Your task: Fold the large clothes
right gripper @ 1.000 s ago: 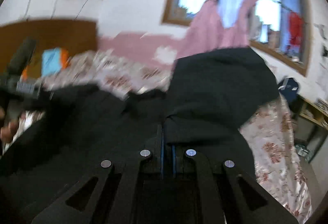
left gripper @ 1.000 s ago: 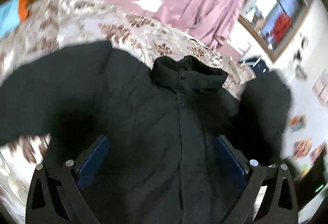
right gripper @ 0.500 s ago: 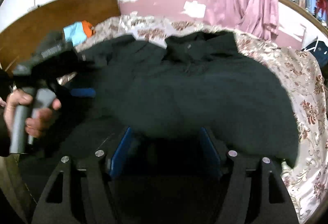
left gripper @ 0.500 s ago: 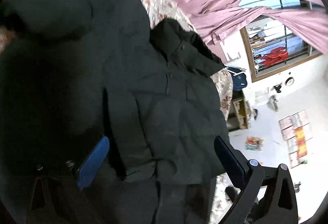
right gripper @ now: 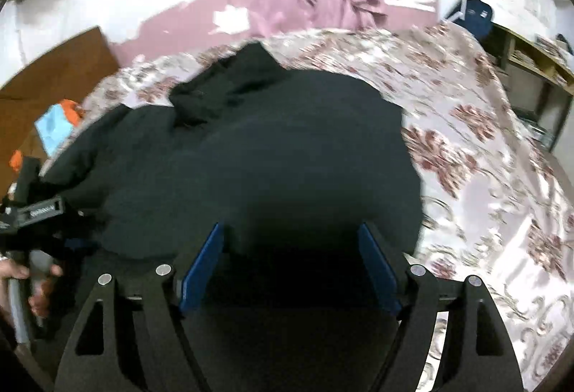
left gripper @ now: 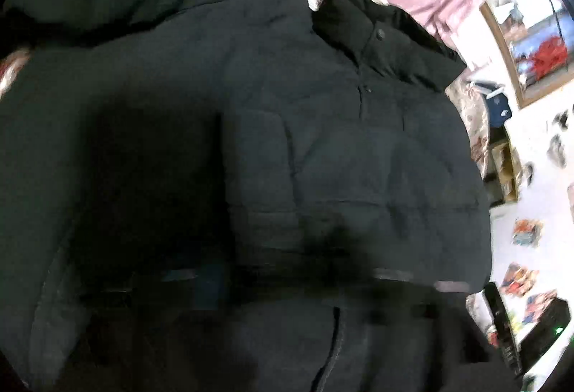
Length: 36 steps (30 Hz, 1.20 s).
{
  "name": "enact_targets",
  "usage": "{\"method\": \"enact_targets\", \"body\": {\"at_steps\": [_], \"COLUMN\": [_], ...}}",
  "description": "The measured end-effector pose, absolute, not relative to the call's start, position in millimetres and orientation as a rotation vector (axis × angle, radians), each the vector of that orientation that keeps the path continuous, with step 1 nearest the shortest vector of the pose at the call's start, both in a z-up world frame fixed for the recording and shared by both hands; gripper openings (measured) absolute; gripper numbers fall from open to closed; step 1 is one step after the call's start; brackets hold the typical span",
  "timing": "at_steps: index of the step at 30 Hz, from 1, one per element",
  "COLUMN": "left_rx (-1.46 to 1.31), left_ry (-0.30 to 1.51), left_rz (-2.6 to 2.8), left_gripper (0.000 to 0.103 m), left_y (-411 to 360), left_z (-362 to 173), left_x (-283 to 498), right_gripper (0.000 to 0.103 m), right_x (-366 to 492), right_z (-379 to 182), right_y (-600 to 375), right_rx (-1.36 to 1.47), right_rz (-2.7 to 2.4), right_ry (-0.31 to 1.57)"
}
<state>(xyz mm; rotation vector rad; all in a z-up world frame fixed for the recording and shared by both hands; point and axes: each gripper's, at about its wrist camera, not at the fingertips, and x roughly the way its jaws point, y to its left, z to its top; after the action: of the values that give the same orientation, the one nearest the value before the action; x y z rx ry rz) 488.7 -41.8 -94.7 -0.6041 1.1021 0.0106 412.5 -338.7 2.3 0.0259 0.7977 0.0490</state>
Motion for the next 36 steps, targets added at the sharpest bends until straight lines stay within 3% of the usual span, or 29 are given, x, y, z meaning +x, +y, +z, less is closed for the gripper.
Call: {"method": "enact_targets", "body": {"at_steps": [1, 2, 9, 13, 24, 33, 34, 36], "left_rx": [-0.571, -0.526, -0.315, -0.215, -0.159, -0.124, -0.139, -0.197], "left_ry": [1.069, 1.028, 0.713, 0.641, 0.860, 0.905, 0.900, 0.882], "left_rz": [0.033, 0.054, 0.163, 0.243, 0.321, 0.291, 0.270, 0.183], "left_gripper": [0.031, 0.005, 0.005, 0.005, 0.006, 0.014, 0.017, 0.033], "left_y": [-44, -49, -52, -30, 5, 11, 13, 18], "left_z": [-86, -76, 15, 40, -65, -92, -92, -89], "left_x": [486, 484, 473, 471, 502, 517, 516, 512], "right_gripper": [0.073, 0.072, 0.072, 0.072, 0.072, 0.073, 0.073, 0.073], "right_x": [415, 418, 429, 429, 476, 506, 506, 507], "right_z": [1, 1, -1, 0, -19, -61, -62, -62], "right_y": [-345, -352, -391, -390, -306, -263, -261, -262], "right_rx": [0.031, 0.050, 0.168, 0.193, -0.003, -0.159, -0.161, -0.148], "right_rz": [0.035, 0.017, 0.016, 0.048, 0.172, 0.028, 0.025, 0.030], "right_ry": [0.799, 0.799, 0.751, 0.692, 0.704, 0.793, 0.793, 0.790]}}
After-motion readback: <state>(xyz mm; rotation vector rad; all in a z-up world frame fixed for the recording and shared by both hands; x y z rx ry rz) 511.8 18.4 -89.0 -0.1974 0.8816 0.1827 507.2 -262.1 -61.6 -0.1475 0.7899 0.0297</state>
